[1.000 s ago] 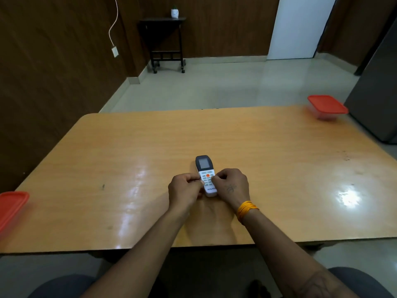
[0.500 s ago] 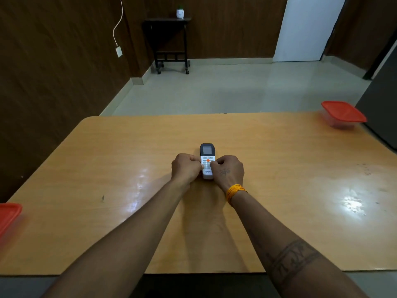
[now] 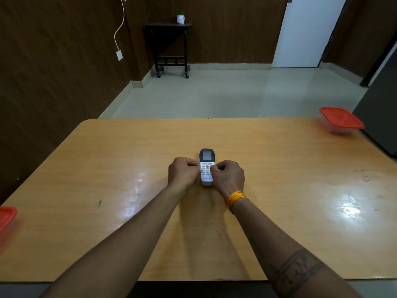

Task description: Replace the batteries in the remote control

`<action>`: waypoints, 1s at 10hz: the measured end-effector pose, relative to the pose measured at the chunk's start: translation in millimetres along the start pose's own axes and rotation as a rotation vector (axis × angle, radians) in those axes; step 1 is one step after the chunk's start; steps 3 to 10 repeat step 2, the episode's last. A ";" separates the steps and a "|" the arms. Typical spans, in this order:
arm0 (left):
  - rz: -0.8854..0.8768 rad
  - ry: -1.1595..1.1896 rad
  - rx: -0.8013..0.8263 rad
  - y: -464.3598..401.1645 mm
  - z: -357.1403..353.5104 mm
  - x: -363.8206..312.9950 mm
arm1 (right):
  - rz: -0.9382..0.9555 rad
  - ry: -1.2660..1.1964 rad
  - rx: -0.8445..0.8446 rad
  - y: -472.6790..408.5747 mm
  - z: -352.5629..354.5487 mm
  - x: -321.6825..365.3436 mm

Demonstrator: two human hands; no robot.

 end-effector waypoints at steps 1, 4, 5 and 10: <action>-0.089 0.006 -0.022 1.9 7.6 -8.2 | 0.056 -0.085 -0.056 -5.6 7.7 6.1; -0.208 0.073 -0.082 0.0 11.9 -19.5 | 0.162 -0.199 -0.039 -10.6 18.9 19.2; -0.208 0.073 -0.082 0.0 11.9 -19.5 | 0.162 -0.199 -0.039 -10.6 18.9 19.2; -0.208 0.073 -0.082 0.0 11.9 -19.5 | 0.162 -0.199 -0.039 -10.6 18.9 19.2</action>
Point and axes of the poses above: each hand's wrist, its own y-axis away from the middle knuckle, its own z-axis out of the back of the hand, x = y × z, the point moved 3 cm from there along -y, towards the middle knuckle
